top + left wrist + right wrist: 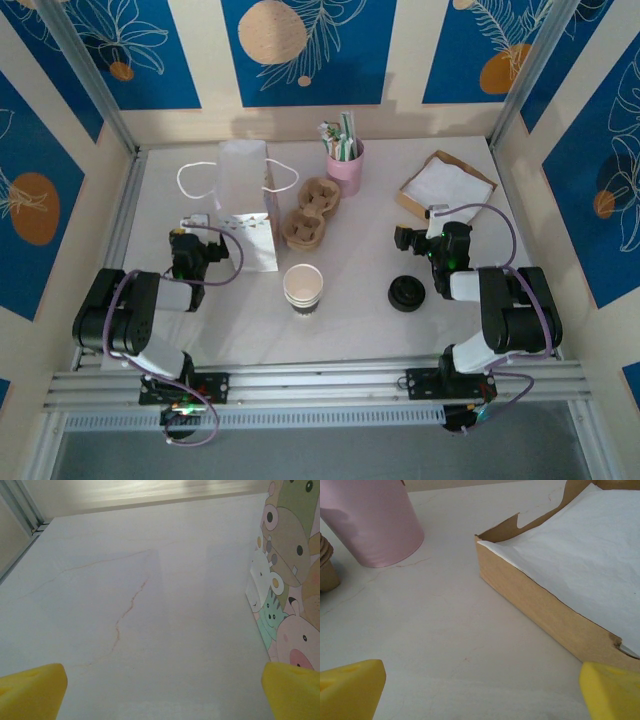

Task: Pack the takeout coffee

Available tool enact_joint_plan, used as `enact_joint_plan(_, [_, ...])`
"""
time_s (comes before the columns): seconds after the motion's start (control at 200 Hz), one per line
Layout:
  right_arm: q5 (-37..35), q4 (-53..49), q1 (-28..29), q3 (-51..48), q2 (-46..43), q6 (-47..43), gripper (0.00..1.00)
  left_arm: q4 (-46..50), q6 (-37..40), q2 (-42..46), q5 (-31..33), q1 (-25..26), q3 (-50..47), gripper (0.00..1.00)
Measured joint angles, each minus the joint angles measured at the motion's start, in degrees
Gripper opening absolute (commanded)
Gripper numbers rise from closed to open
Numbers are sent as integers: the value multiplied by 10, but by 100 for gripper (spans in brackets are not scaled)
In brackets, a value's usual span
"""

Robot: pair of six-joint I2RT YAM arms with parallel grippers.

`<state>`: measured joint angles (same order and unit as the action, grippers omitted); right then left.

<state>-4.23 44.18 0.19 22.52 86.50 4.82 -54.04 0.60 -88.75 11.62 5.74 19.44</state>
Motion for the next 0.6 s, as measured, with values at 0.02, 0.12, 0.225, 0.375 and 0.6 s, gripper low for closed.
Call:
enact_joint_plan(0.02, [0,0,0,0,0,0,99,0,0,0,0,0,0,100])
enact_joint_plan(0.12, [0,0,0,0,0,0,99,0,0,0,0,0,0,100])
enact_joint_plan(0.225, [0,0,0,0,0,0,99,0,0,0,0,0,0,100])
enact_joint_plan(0.375, [0,0,0,0,0,0,99,0,0,0,0,0,0,100])
enact_joint_plan(0.6, [0,0,0,0,0,0,99,-55,0,2,25,0,-31,100])
